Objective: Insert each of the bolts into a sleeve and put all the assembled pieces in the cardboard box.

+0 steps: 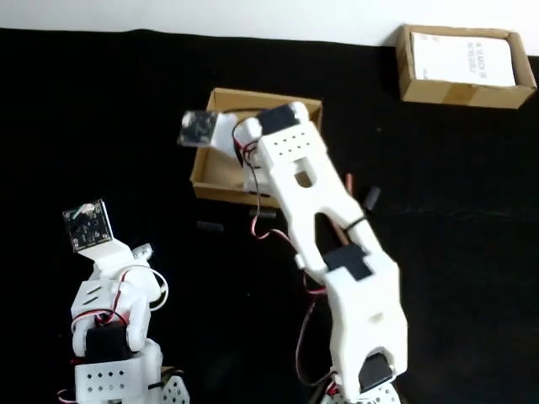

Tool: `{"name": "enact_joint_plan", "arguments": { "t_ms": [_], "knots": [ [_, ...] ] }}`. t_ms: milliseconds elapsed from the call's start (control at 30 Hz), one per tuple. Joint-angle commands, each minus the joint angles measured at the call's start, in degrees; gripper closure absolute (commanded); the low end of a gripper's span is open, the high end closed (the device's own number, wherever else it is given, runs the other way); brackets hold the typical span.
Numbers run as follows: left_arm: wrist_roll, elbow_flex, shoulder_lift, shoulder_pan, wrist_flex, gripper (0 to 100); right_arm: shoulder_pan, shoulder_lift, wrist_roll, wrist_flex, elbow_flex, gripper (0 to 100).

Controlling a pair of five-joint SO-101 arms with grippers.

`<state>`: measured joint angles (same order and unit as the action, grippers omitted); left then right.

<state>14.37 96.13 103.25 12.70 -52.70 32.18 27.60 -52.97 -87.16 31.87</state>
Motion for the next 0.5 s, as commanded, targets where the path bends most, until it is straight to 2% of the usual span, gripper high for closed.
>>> {"name": "enact_joint_plan", "arguments": {
  "t_ms": [0,100,200,467],
  "knots": [
    [0.3,1.0,0.4,0.7,1.0,99,0.7,-10.2,5.7,-7.7,2.9,88.5],
    [0.3,1.0,0.4,0.7,1.0,99,0.9,-15.4,9.8,-13.8,2.6,88.5],
    [0.3,1.0,0.4,0.7,1.0,99,1.6,-20.2,13.8,-13.8,-1.1,88.5],
    [0.3,1.0,0.3,0.7,1.0,99,8.0,-26.7,14.2,-10.9,-22.5,88.5]
  ]
}}
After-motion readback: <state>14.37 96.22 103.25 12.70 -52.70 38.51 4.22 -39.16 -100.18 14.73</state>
